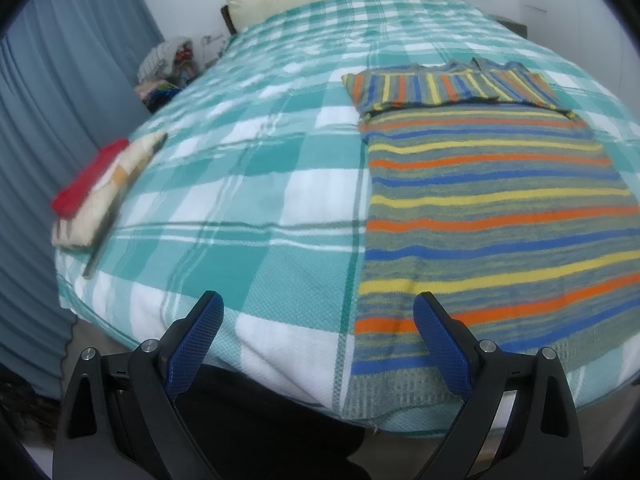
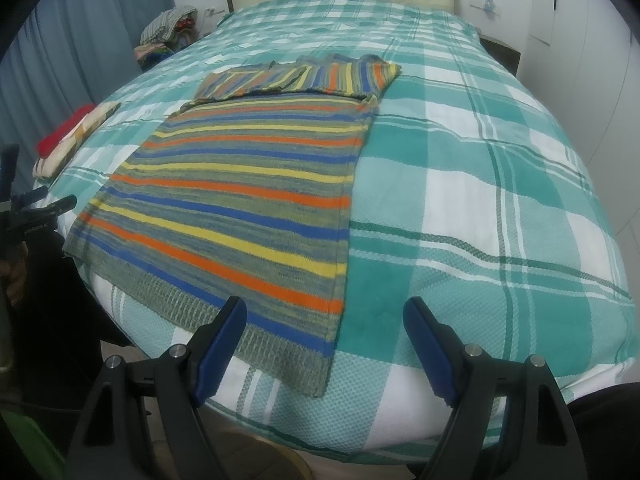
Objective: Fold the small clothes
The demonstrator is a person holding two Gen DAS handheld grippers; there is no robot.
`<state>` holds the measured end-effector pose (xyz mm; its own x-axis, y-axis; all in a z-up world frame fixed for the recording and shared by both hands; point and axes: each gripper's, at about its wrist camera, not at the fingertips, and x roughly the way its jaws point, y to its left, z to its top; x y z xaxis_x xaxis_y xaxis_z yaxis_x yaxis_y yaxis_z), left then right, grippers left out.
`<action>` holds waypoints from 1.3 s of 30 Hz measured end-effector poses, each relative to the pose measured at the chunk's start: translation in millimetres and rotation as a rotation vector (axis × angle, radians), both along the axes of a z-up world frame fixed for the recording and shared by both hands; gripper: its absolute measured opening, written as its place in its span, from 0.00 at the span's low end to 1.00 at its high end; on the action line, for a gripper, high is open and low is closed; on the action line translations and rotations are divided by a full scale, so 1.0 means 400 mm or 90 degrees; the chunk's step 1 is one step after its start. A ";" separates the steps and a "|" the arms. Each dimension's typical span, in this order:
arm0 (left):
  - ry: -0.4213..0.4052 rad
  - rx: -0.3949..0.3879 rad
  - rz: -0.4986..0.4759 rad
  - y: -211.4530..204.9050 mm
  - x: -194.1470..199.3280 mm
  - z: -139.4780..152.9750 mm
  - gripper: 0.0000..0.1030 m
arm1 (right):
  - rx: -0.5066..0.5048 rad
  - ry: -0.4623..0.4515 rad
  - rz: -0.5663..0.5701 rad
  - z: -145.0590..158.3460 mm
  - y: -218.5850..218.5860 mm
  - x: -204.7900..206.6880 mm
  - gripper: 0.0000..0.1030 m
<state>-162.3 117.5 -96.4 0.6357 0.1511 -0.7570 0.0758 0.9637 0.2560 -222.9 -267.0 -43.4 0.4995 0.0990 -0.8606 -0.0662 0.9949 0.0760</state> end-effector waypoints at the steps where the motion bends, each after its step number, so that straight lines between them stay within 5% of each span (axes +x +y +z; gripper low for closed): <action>1: 0.027 -0.027 -0.008 0.012 0.005 -0.011 0.94 | -0.013 -0.001 0.008 0.006 -0.003 0.003 0.78; 6: 0.125 -0.111 -0.038 0.045 0.013 -0.086 0.94 | -0.113 -0.032 -0.013 0.066 -0.079 0.019 0.78; 8: 0.139 -0.112 -0.055 0.030 0.006 -0.110 0.94 | -0.064 0.005 -0.018 0.050 -0.106 0.033 0.78; 12: 0.148 -0.131 -0.085 0.007 -0.015 -0.124 0.93 | 0.150 0.091 -0.010 -0.033 -0.112 0.051 0.78; 15: 0.163 -0.146 -0.097 0.013 -0.016 -0.124 0.85 | 0.204 0.154 -0.022 -0.105 -0.099 0.058 0.77; 19: 0.194 -0.171 -0.112 0.017 -0.009 -0.123 0.60 | 0.226 0.181 -0.009 -0.140 -0.080 0.056 0.61; 21: 0.213 -0.174 -0.126 0.014 -0.007 -0.123 0.41 | 0.250 0.202 0.017 -0.145 -0.061 0.050 0.35; 22: 0.226 -0.177 -0.130 0.014 -0.002 -0.124 0.18 | 0.257 0.212 0.022 -0.150 -0.056 0.052 0.28; 23: 0.238 -0.185 -0.132 0.014 0.003 -0.125 0.06 | 0.259 0.221 0.023 -0.156 -0.051 0.052 0.10; 31: 0.274 -0.325 -0.131 0.073 0.066 -0.041 0.04 | 0.352 0.168 0.000 -0.072 -0.110 0.093 0.06; 35: 0.253 -0.383 -0.138 0.083 0.174 0.028 0.04 | 0.382 0.115 -0.010 -0.004 -0.143 0.185 0.07; 39: 0.209 -0.382 -0.137 0.067 0.339 0.065 0.04 | 0.360 0.069 -0.013 0.037 -0.161 0.327 0.07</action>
<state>-26.5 144.2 -70.2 0.3292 -0.4548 -0.8275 0.2621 0.8859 -0.3827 -92.3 -331.3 -28.5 0.4175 0.5501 -0.7232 -0.0094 0.7985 0.6020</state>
